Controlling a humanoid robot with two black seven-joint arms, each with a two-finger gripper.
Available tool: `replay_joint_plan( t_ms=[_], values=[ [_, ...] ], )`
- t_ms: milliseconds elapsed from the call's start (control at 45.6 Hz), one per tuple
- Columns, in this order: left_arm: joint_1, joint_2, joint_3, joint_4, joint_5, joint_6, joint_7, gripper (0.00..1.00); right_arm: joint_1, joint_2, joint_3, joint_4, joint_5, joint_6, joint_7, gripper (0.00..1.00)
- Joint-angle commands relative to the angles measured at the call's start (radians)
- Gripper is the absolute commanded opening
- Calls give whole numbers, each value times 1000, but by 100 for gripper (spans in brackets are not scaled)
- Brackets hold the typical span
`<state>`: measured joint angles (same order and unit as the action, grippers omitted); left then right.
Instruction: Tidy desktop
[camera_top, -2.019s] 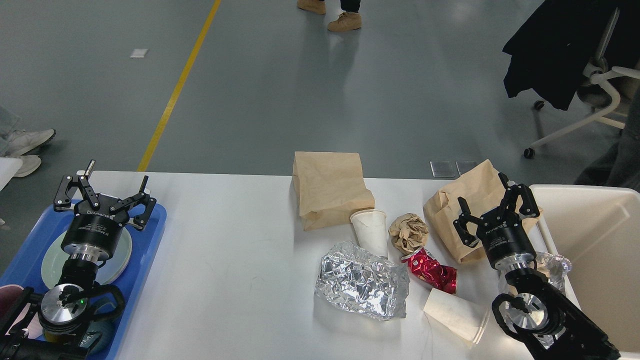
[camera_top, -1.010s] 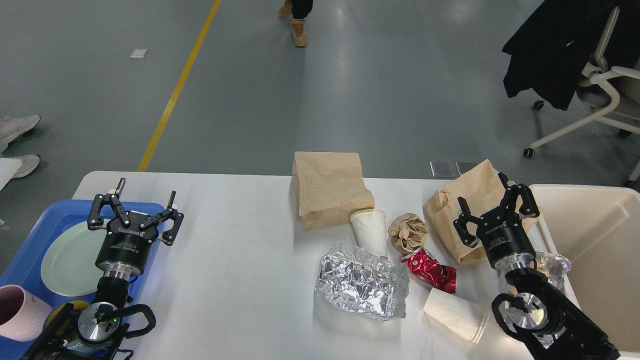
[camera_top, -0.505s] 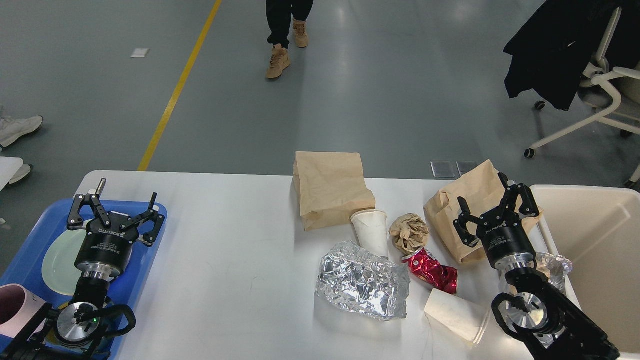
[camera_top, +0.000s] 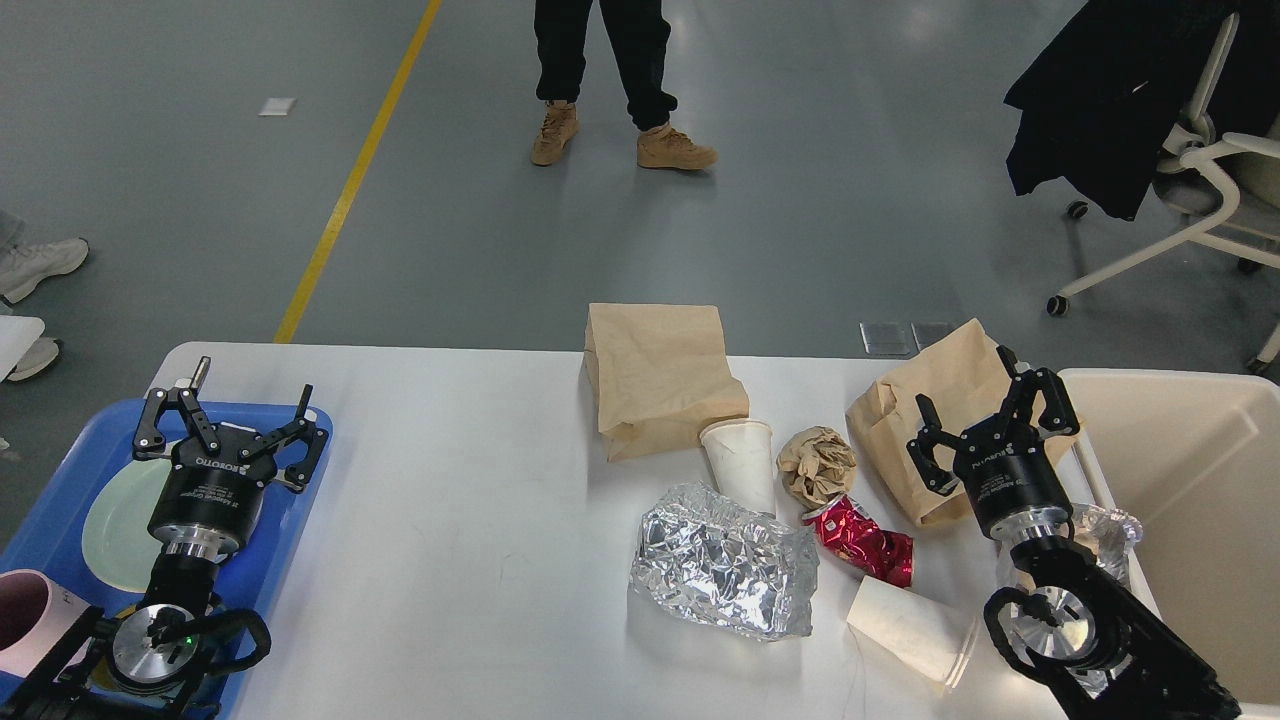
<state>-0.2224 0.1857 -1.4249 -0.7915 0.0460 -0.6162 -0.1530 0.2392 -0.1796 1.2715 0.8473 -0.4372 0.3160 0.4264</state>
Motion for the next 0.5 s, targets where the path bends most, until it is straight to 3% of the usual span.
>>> replay_joint_plan(
  t_ms=[0,483],
  values=[
    [0,0,0,0,0,1,0,97,0,0,0,-1,0,0,0,100],
    [0,0,0,0,0,0,0,97,0,0,0,1,0,0,2,100]
  ],
)
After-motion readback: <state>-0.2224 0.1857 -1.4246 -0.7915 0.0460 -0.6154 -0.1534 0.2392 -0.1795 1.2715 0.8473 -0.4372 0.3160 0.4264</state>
